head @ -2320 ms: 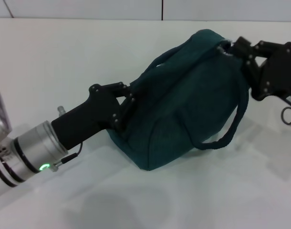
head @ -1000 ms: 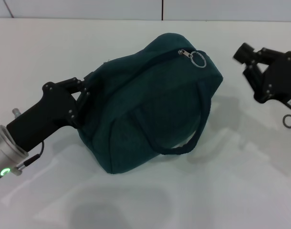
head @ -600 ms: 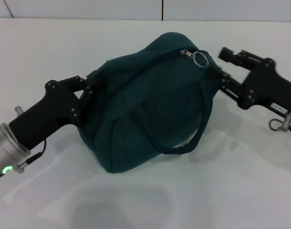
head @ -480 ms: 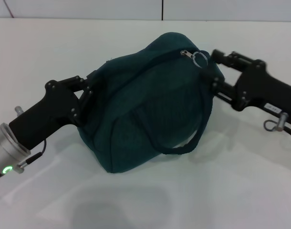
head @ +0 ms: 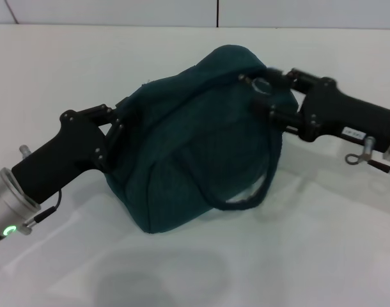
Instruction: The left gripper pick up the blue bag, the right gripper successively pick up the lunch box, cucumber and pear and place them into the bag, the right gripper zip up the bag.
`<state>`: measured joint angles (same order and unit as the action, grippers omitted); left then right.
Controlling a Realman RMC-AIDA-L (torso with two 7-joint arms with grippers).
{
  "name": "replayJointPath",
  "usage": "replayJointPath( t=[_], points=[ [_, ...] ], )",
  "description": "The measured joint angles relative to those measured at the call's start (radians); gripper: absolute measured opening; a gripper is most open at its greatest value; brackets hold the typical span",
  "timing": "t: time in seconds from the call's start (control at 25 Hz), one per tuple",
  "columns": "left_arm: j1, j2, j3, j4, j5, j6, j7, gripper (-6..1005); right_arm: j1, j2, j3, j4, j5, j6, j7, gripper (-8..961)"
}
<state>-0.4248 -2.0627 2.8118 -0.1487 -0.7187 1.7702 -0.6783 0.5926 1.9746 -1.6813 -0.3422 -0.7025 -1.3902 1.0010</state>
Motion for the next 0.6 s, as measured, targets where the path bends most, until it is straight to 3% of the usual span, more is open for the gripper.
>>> replayJointPath(
  t=[0.16,0.6],
  points=[
    [0.000,-0.001,0.000,0.000,0.000,0.000,0.000,55,0.004,0.001,0.016,-0.043,-0.088,0.040,0.048,700],
    [0.003,-0.001,0.000,-0.001,0.001,0.000,0.000,54,0.005,0.001,0.020,-0.060,-0.118,0.043,0.067,694]
  ],
)
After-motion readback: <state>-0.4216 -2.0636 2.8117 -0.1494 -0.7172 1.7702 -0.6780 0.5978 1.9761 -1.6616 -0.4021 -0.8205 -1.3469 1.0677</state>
